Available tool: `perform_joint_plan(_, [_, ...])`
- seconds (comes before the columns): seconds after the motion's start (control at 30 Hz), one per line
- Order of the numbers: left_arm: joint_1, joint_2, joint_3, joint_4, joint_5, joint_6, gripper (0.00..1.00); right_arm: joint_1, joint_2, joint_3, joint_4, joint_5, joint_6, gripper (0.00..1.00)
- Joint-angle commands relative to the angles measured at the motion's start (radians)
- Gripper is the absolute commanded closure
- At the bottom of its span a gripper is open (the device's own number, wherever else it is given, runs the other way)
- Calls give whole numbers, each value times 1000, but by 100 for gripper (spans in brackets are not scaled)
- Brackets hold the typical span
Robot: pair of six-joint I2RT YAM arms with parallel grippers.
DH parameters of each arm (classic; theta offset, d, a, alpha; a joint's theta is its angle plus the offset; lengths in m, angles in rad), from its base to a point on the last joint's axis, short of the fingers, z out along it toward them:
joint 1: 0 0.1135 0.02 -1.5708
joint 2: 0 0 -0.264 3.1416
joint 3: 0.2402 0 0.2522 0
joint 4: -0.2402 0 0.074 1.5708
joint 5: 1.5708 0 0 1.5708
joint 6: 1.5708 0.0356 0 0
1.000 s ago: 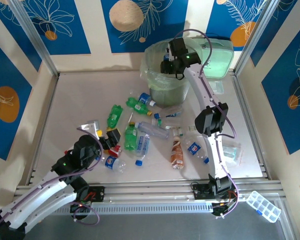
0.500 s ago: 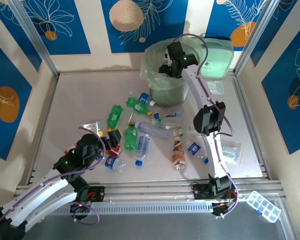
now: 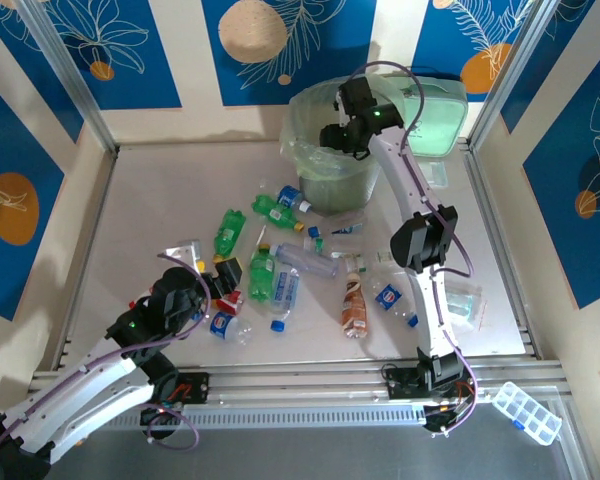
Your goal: Put the plastic bottles in the bin
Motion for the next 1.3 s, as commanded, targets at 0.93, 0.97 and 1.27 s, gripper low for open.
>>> perform_joint_plan(0.93, [-3, -21, 31, -8, -1, 14, 9, 458, -989, -935, 240, 482, 175, 44])
perform_joint_plan(0.97, [-4, -21, 31, -6, 4, 11, 9, 507, -1052, -1036, 255, 523, 210, 44])
perform_joint_plan(1.27, [-4, 0, 37, 0, 33, 4, 8, 643, -1205, -1487, -8, 412, 647, 31])
